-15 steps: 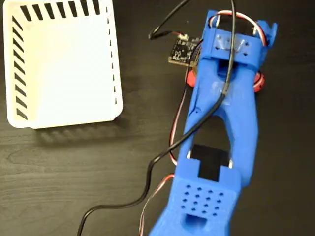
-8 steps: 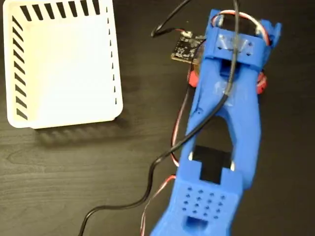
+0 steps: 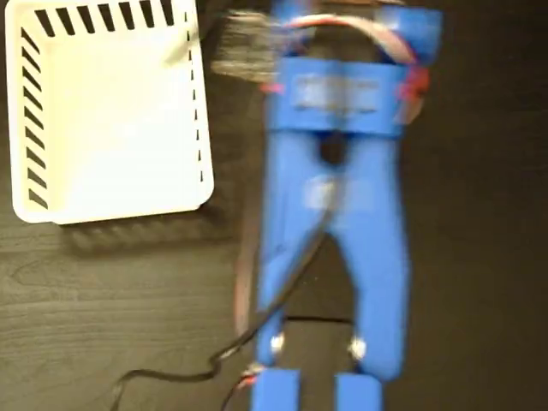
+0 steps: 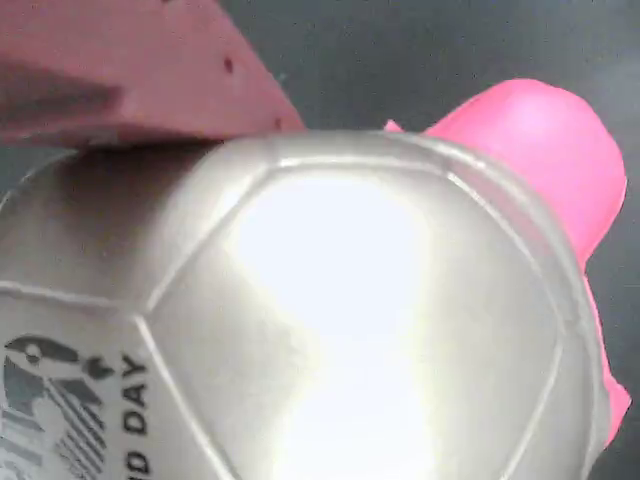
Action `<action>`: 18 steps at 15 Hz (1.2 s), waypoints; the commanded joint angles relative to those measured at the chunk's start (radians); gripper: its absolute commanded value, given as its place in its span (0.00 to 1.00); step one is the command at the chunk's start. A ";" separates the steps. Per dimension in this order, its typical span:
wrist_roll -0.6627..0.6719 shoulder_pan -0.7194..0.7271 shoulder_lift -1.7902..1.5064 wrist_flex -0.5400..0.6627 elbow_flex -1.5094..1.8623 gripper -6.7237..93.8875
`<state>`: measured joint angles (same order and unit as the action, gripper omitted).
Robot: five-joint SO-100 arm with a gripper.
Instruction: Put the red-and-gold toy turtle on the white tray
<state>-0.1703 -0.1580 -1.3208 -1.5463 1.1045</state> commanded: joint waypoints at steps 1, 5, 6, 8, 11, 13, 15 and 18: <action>-0.078 0.132 -0.041 -0.031 -0.181 0.07; -0.161 0.362 0.051 0.002 -0.262 0.07; -0.169 0.407 0.092 0.003 -0.295 0.07; -0.181 0.457 0.163 0.067 -0.319 0.07; -0.202 0.499 0.207 0.095 -0.308 0.07; -0.216 0.506 0.219 0.071 -0.302 0.07; -0.216 0.505 0.221 0.035 -0.291 0.22; -0.202 0.494 0.219 -0.014 -0.268 0.59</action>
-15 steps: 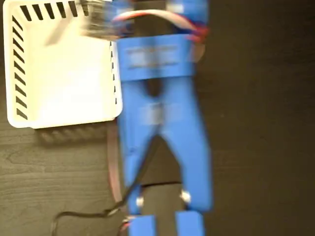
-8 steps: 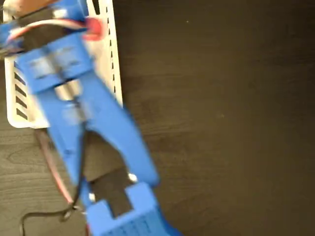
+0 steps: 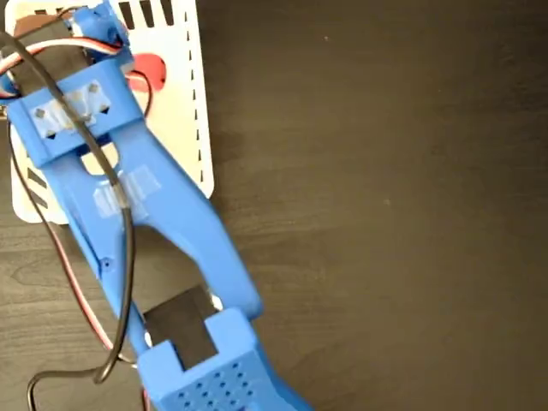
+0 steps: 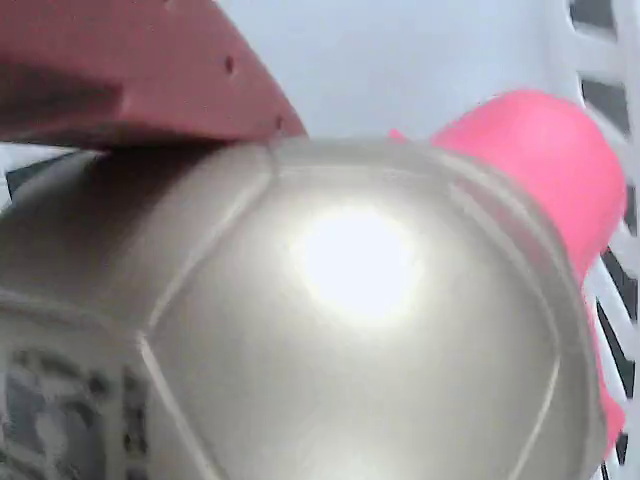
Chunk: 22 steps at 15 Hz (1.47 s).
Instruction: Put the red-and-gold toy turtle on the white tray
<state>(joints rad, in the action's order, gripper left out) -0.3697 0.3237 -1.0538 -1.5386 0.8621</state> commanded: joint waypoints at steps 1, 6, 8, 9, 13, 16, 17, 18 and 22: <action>0.002 0.017 -0.052 -0.034 -0.006 0.72; -0.002 0.023 -0.078 -0.071 0.025 0.88; 0.009 0.014 -0.138 -0.058 0.046 0.68; 0.012 0.009 -0.196 -0.031 0.083 0.48; 0.084 -0.035 -0.635 0.270 0.514 0.07; 0.179 -0.133 -0.953 0.480 0.877 0.07; 0.210 -0.170 -1.060 0.555 1.017 0.07; 0.244 -0.209 -1.163 0.620 1.158 0.07; 0.371 -0.328 -1.566 0.739 1.660 0.07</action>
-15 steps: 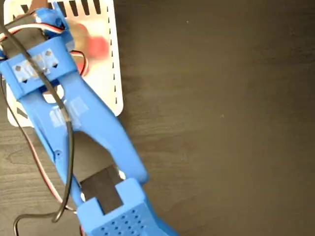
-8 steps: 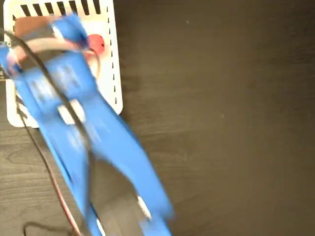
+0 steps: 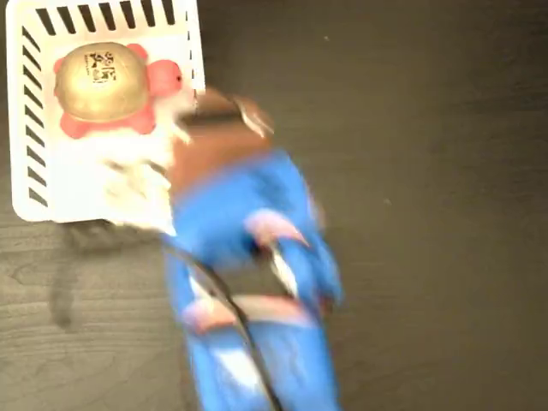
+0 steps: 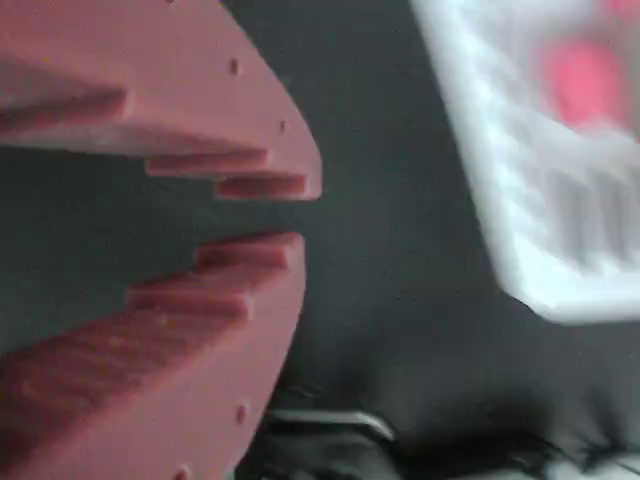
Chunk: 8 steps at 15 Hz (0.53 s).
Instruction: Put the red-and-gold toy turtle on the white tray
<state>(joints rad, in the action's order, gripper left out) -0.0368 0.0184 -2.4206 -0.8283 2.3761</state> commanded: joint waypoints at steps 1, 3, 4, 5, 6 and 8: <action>0.067 -0.035 -0.324 0.025 0.265 0.07; 0.071 -0.044 -0.523 -0.061 0.423 0.07; 0.060 -0.051 -0.583 -0.109 0.463 0.07; 0.041 -0.051 -0.627 -0.163 0.492 0.07; 0.041 -0.040 -0.684 -0.218 0.529 0.07; 0.025 -0.023 -0.782 -0.313 0.557 0.07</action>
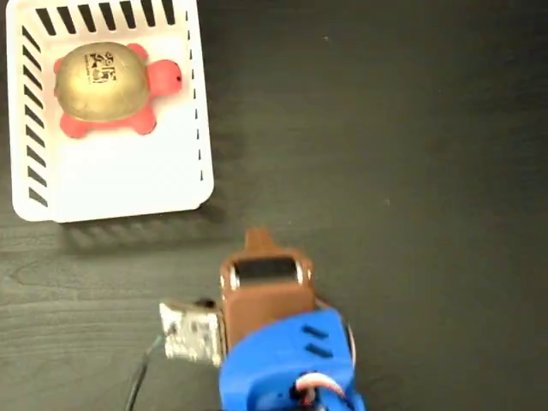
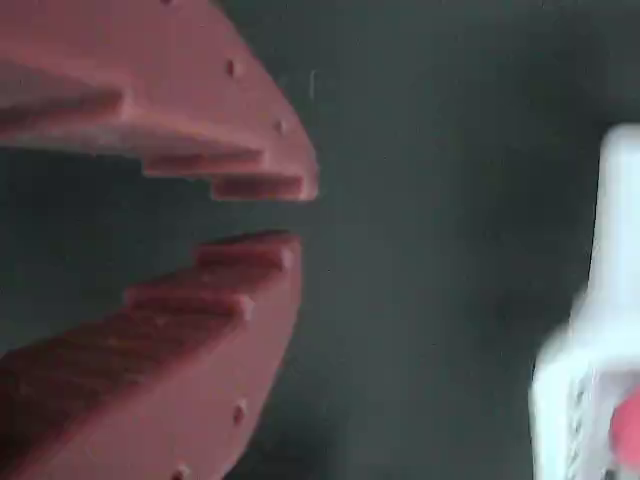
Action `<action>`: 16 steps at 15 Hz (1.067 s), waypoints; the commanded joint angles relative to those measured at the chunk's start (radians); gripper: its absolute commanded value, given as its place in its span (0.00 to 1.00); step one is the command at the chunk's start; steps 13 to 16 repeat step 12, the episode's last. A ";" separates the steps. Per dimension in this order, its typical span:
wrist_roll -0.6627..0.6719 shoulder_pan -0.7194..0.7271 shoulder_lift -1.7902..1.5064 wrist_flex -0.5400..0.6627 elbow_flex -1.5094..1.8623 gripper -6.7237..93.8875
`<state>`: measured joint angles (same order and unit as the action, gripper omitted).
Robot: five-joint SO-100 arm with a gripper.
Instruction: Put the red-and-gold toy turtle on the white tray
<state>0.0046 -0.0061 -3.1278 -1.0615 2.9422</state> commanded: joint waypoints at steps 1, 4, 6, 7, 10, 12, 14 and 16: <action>-0.041 0.014 -0.118 -0.156 -0.011 0.07; -0.044 0.014 -0.123 -0.204 -0.017 0.07; -0.048 0.011 -0.123 -0.204 -0.017 0.07; -0.044 0.012 -0.123 -0.204 -0.017 0.07; -0.044 0.012 -0.123 -0.204 -0.017 0.07; -0.044 0.012 -0.123 -0.204 -0.017 0.07; -0.044 0.012 -0.123 -0.204 -0.017 0.07; -0.044 0.012 -0.123 -0.204 -0.017 0.07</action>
